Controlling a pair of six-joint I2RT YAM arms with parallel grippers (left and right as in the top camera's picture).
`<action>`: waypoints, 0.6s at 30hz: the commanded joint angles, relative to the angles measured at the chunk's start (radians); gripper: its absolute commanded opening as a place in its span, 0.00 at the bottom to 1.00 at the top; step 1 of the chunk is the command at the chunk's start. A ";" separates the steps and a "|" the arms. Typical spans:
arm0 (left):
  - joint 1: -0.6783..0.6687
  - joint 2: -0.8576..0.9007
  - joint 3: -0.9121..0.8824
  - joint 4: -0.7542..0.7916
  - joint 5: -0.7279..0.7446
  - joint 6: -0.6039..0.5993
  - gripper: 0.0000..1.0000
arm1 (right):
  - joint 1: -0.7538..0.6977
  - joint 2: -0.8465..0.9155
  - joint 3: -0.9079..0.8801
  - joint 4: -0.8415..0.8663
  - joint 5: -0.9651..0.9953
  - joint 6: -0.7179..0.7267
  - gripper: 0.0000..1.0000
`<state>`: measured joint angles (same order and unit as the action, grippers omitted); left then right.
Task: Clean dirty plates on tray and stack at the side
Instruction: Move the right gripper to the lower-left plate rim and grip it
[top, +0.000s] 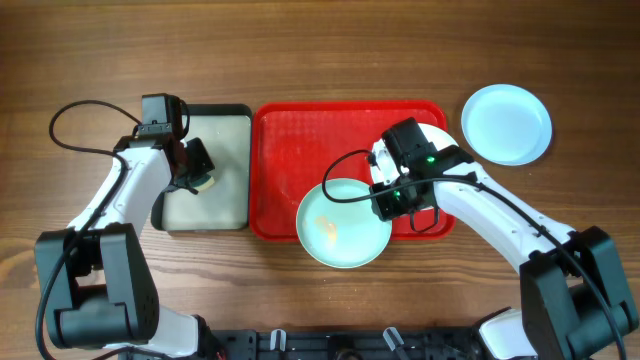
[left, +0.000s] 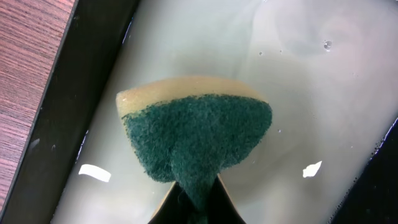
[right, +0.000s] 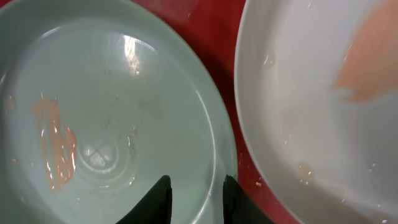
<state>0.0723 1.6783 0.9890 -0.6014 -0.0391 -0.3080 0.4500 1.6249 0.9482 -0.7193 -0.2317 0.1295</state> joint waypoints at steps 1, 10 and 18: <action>0.004 -0.005 -0.005 0.002 0.005 0.013 0.04 | 0.003 0.006 -0.005 0.029 0.026 0.004 0.28; 0.004 -0.005 -0.005 0.000 0.005 0.013 0.04 | 0.003 0.006 0.005 -0.009 0.105 0.031 0.23; 0.004 -0.005 -0.005 -0.001 0.005 0.013 0.04 | 0.003 0.006 -0.020 -0.028 0.029 0.057 0.15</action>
<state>0.0723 1.6783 0.9890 -0.6022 -0.0391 -0.3080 0.4500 1.6249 0.9482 -0.7467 -0.1543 0.1684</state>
